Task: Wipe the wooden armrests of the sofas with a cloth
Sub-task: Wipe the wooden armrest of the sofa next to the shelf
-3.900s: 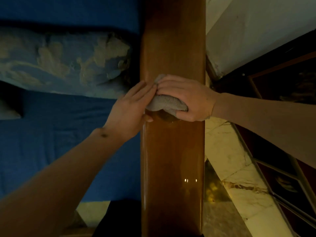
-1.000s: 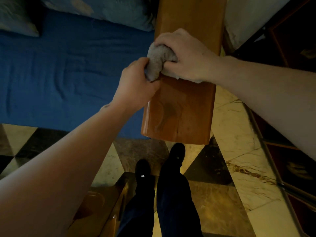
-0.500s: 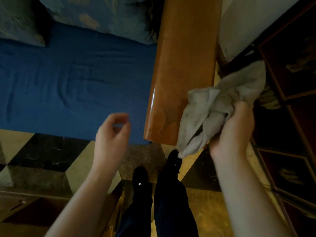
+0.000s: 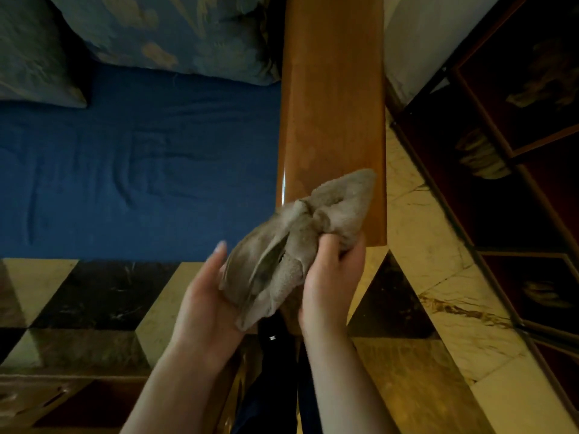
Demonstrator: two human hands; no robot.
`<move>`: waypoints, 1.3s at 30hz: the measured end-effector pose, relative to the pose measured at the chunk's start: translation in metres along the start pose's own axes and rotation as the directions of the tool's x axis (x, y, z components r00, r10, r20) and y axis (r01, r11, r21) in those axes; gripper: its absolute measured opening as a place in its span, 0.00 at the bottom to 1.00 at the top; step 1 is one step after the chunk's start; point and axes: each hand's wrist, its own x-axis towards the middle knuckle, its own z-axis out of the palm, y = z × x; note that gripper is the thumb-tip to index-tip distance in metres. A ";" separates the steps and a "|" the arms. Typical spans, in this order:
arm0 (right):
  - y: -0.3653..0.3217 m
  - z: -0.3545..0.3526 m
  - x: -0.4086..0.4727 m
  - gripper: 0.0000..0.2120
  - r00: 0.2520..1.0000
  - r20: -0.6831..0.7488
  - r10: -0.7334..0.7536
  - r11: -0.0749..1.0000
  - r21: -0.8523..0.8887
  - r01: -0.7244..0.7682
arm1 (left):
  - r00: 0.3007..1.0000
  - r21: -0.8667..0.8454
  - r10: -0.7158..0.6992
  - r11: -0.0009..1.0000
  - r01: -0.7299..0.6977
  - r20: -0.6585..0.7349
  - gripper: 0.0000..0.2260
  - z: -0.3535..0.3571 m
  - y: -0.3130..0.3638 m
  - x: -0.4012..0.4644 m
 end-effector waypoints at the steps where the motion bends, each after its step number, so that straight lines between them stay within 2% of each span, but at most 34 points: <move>1: 0.003 -0.002 0.001 0.25 0.997 -0.003 -0.078 0.995 -0.062 0.077 | 1.000 0.109 0.003 0.994 -0.002 -0.001 0.17 0.005 0.007 0.005; 3: 0.007 -0.005 0.008 0.24 0.971 0.007 -0.239 0.943 -0.238 0.234 | 0.999 0.266 0.052 0.963 -0.053 0.012 0.15 0.018 0.017 0.019; 7: 0.014 -0.011 0.032 0.31 0.915 0.079 -0.397 0.768 -0.517 0.378 | 0.973 0.556 0.232 0.810 -0.189 -0.007 0.14 0.044 0.028 0.049; 10: 0.018 -0.017 0.048 0.33 0.856 0.177 -0.487 0.631 -0.607 0.484 | 0.945 0.686 0.325 0.697 -0.208 -0.044 0.17 0.065 0.033 0.066; 12: 0.020 -0.021 0.051 0.36 0.847 0.242 -0.474 0.622 -0.589 0.516 | 0.939 0.742 0.341 0.640 -0.200 -0.041 0.17 0.078 0.036 0.076; 14: 0.021 -0.022 0.053 0.46 0.854 0.330 -0.403 0.624 -0.583 0.520 | 0.946 0.765 0.322 0.619 -0.178 -0.041 0.15 0.090 0.045 0.087; 15: 0.021 -0.022 0.054 0.52 0.845 0.385 -0.372 0.577 -0.617 0.535 | 0.954 0.767 0.298 0.621 -0.163 -0.039 0.13 0.095 0.050 0.092; 18: 0.019 -0.019 0.061 0.66 0.763 0.548 -0.343 0.287 -0.712 0.641 | 0.981 0.770 0.192 0.629 -0.106 -0.022 0.08 0.110 0.069 0.110; 20: 0.013 -0.013 0.069 0.68 0.738 0.585 -0.336 0.131 -0.747 0.652 | 0.997 0.734 0.075 0.676 -0.063 0.016 0.11 0.121 0.080 0.119; 21: 0.011 -0.009 0.073 0.66 0.741 0.581 -0.336 0.094 -0.762 0.640 | 0.999 0.720 0.041 0.692 -0.041 0.018 0.11 0.126 0.085 0.123; 23: 0.005 -0.001 0.082 0.60 0.754 0.555 -0.351 0.079 -0.785 0.614 | 0.998 0.726 0.050 0.688 -0.006 -0.039 0.18 0.131 0.095 0.131; 24: 0.003 0.005 0.086 0.56 0.755 0.541 -0.371 0.081 -0.791 0.607 | 0.991 0.737 0.108 0.675 -0.016 -0.077 0.19 0.131 0.102 0.135; 27: -0.003 0.025 0.101 0.48 0.763 0.463 -0.451 0.120 -0.816 0.566 | 0.902 0.767 0.407 0.622 -0.157 -0.145 0.07 0.123 0.122 0.137; 29: -0.009 0.039 0.113 0.46 0.776 0.397 -0.490 0.179 -0.826 0.535 | 0.834 0.757 0.508 0.627 -0.185 -0.217 0.03 0.109 0.133 0.136; 31: -0.020 0.051 0.131 0.46 0.779 0.347 -0.521 0.224 -0.826 0.518 | 0.828 0.762 0.502 0.629 -0.152 -0.250 0.04 0.100 0.137 0.133; 34: -0.043 0.069 0.170 0.44 0.784 0.316 -0.535 0.237 -0.834 0.498 | 0.846 0.796 0.468 0.599 -0.090 -0.256 0.05 0.096 0.137 0.134; 39: -0.087 0.104 0.250 0.47 0.789 0.283 -0.546 0.281 -0.825 0.491 | 0.861 0.857 0.475 0.506 -0.097 -0.183 0.05 0.123 0.156 0.171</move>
